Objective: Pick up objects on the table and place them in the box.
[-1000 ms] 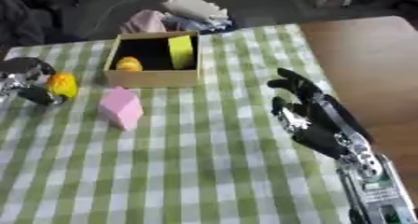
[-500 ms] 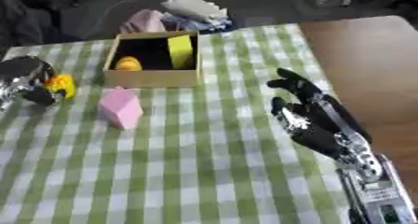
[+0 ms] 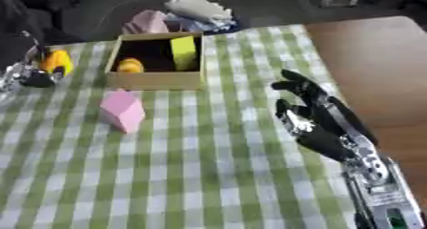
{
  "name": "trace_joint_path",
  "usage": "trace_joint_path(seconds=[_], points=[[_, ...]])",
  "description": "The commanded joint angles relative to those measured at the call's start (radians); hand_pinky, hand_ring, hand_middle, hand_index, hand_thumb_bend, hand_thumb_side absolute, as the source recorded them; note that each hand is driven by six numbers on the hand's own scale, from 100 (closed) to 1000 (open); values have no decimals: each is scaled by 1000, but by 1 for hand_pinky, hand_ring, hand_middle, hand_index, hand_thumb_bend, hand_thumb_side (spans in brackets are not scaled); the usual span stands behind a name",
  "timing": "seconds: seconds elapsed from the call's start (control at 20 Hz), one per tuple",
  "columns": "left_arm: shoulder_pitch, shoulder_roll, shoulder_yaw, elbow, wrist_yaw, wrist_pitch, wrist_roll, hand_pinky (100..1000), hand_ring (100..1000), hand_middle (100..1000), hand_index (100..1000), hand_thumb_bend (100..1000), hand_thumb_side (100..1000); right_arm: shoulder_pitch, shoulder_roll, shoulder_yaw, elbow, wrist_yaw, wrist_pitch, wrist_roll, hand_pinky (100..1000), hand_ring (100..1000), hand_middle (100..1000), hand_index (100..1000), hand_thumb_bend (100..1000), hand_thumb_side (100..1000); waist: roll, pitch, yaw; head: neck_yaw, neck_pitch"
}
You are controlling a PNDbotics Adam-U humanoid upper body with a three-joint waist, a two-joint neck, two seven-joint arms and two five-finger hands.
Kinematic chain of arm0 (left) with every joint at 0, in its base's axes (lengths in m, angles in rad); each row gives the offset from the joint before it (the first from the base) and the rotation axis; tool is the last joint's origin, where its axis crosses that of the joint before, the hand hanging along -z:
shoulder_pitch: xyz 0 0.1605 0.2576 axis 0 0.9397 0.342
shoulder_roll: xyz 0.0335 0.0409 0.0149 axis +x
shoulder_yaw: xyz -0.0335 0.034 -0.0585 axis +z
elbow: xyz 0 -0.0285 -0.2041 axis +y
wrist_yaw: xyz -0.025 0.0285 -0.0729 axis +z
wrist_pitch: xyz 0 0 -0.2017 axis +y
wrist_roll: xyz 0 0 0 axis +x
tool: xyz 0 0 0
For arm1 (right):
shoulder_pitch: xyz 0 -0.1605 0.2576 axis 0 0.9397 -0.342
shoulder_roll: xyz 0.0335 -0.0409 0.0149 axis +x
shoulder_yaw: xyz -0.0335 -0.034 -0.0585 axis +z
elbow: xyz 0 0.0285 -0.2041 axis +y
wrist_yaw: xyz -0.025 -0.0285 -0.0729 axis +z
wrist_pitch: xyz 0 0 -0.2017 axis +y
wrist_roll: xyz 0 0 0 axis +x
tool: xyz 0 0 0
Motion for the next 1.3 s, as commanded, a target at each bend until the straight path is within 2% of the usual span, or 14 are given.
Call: trace_joint_path(seconds=[0.05, 0.3, 0.55, 0.65, 0.7, 0.75, 0.85, 1.0, 1.05, 1.1, 1.3], points=[[-50, 25, -26, -54, 7, -22, -9, 610, 460, 444, 539, 226, 234, -10, -8, -1, -9, 0, -3, 5, 672, 1000, 825, 975, 100, 470, -4, -8, -6, 10, -6], [-116, -60, -95, -16, -50, -70, -37, 623, 485, 471, 564, 253, 258, -12, -2, 9, -7, -4, -4, 18, 672, 1000, 825, 975, 100, 470, -2, -6, -28, 23, -6], [-155, -124, -113, 93, -134, -77, -23, 655, 535, 524, 617, 297, 286, -13, 3, 15, -4, -7, -3, 26, 672, 1000, 825, 975, 100, 470, -1, -3, -46, 33, -8], [-167, -142, -112, 137, -165, -78, -4, 688, 590, 588, 673, 341, 287, -13, 5, 17, -4, -9, -4, 30, 672, 1000, 825, 975, 100, 470, 0, -3, -50, 36, -9], [-169, -150, -112, 152, -177, -78, 6, 692, 598, 598, 682, 299, 295, -13, 6, 18, -4, -9, -4, 31, 672, 1000, 826, 975, 100, 470, 0, -3, -50, 36, -9], [-171, -155, -112, 165, -187, -74, 18, 699, 614, 617, 699, 308, 300, -13, 6, 18, -4, -9, -5, 31, 672, 1000, 826, 975, 100, 470, 0, -3, -51, 37, -10], [-170, -164, -111, 184, -203, -62, 38, 749, 716, 734, 800, 340, 315, -13, 6, 18, -3, -9, -4, 32, 672, 1000, 826, 975, 100, 470, 0, -4, -51, 37, -11], [-168, -165, -107, 196, -218, -37, 66, 807, 829, 867, 912, 440, 320, -13, 6, 17, -2, -9, -5, 32, 672, 1000, 826, 975, 100, 470, -3, -4, -50, 36, -13], [-167, -163, -105, 197, -221, -27, 74, 816, 845, 885, 922, 368, 296, -12, 5, 17, -2, -9, -5, 32, 672, 1000, 826, 975, 100, 474, -4, -4, -50, 36, -14], [-166, -161, -103, 196, -223, -18, 81, 824, 860, 902, 934, 452, 316, -13, 5, 17, -2, -9, -5, 32, 672, 1000, 826, 975, 100, 470, -4, -5, -48, 35, -14], [-154, -142, -97, 163, -194, 1, 101, 831, 869, 913, 943, 412, 290, -13, 4, 14, -1, -8, -5, 31, 672, 1000, 826, 975, 100, 470, -6, -4, -43, 29, -18]])
